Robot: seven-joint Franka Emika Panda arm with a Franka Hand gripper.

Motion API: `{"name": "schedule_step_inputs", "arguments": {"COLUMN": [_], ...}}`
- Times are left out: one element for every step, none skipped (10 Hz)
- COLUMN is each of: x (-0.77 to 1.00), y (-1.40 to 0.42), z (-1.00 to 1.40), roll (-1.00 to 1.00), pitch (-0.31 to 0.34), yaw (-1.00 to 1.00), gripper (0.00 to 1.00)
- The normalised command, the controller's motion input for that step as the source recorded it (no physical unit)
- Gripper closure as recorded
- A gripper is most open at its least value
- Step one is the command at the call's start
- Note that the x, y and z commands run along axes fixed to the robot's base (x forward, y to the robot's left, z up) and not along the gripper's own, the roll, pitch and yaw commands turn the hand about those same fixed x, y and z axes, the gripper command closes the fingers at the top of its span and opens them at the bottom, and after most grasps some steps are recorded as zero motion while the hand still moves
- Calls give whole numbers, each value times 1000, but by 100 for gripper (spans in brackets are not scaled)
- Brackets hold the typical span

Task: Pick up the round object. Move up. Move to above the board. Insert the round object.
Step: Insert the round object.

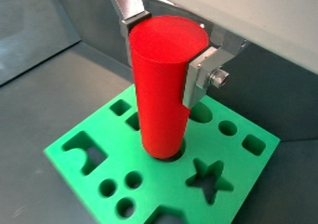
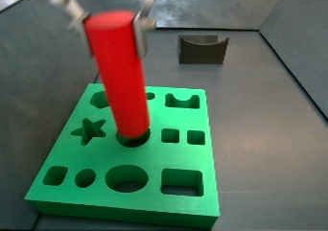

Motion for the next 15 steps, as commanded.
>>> {"name": "schedule_step_inputs", "arguments": {"x": [0, 46, 211, 469, 223, 266, 0, 0, -454, -437, -211, 0, 411, 480, 597], "y": [-217, -169, 0, 0, 0, 0, 0, 0, 29, 34, 9, -37, -397, -469, -469], "z": [-260, -274, -163, -154, -31, -103, -257, -283, -263, -246, -266, -423, -677, -763, -637], "roll": [0, 89, 223, 271, 283, 259, 170, 134, 121, 137, 207, 269, 191, 126, 46], "pitch": [-44, -9, 10, 83, 16, 51, 0, 0, -50, -11, 0, 0, 0, 0, 39], "yaw": [6, 0, 0, 0, 0, 26, 3, 0, -226, -234, -129, -51, -103, -180, -257], "gripper": [100, 100, 100, 100, 100, 100, 100, 100, 100, 100, 100, 100, 100, 100, 100]}}
